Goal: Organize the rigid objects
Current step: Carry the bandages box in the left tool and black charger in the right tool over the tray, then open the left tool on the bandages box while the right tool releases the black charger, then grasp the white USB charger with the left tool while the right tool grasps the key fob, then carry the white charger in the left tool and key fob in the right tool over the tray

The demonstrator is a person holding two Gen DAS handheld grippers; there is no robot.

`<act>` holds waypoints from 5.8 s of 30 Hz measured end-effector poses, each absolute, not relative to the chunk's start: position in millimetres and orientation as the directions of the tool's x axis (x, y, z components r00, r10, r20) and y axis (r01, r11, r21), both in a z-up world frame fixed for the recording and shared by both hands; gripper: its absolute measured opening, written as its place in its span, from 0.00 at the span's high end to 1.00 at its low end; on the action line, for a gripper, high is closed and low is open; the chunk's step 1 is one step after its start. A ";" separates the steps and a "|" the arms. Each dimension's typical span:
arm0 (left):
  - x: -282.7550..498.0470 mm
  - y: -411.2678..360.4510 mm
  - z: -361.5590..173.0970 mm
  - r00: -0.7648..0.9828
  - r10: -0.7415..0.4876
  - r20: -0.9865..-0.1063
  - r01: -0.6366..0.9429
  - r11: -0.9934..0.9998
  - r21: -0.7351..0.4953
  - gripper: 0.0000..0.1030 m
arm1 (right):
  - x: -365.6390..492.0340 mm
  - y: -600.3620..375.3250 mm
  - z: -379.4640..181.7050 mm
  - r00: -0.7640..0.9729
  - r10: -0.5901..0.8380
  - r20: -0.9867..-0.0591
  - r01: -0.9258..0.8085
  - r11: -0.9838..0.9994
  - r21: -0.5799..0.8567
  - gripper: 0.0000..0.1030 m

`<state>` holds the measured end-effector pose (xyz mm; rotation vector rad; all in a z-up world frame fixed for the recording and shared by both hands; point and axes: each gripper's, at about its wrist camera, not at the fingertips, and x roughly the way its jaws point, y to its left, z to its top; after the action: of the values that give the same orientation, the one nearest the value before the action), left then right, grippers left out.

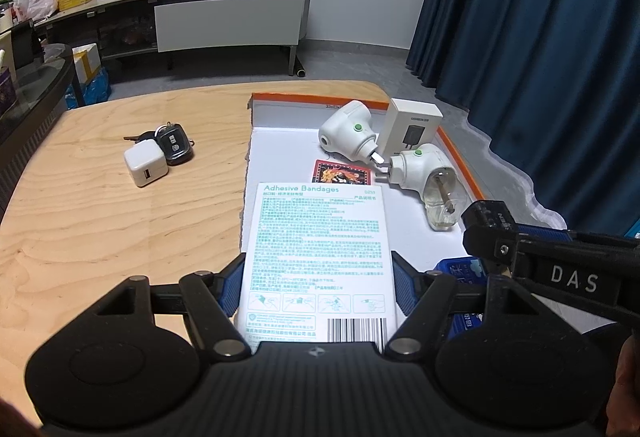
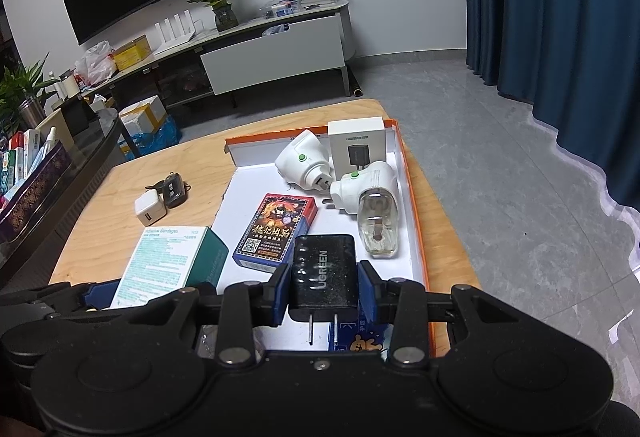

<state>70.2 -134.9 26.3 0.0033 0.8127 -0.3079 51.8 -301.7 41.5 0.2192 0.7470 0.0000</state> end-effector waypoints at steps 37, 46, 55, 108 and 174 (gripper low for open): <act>97.2 -175.7 14.2 0.586 -0.347 -0.732 0.384 0.915 -0.126 0.30 | 136.1 -324.1 35.6 0.701 0.096 -0.707 0.066 0.978 0.198 0.57; 101.4 -182.2 8.7 0.570 -0.356 -0.740 0.395 0.909 -0.133 0.30 | 148.7 -326.5 26.1 0.682 0.103 -0.724 0.064 0.978 0.199 0.57; 104.1 -189.7 4.7 0.563 -0.368 -0.740 0.406 0.903 -0.140 0.30 | 156.6 -326.8 22.3 0.676 0.107 -0.729 0.063 0.977 0.203 0.56; 252.2 -9.3 -24.2 0.636 0.002 -0.772 -0.195 0.968 -0.159 0.19 | 148.9 -241.3 31.1 0.691 0.241 -0.681 -0.122 0.968 0.220 0.39; 69.8 -74.2 49.3 0.747 -0.325 -0.579 0.274 0.945 -0.177 0.59 | 42.0 -284.4 111.3 0.846 0.191 -0.498 -0.098 0.974 0.206 0.57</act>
<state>69.8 -74.2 49.3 -0.0825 0.6486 -0.3278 42.0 -284.4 111.3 0.1762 0.5419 0.1529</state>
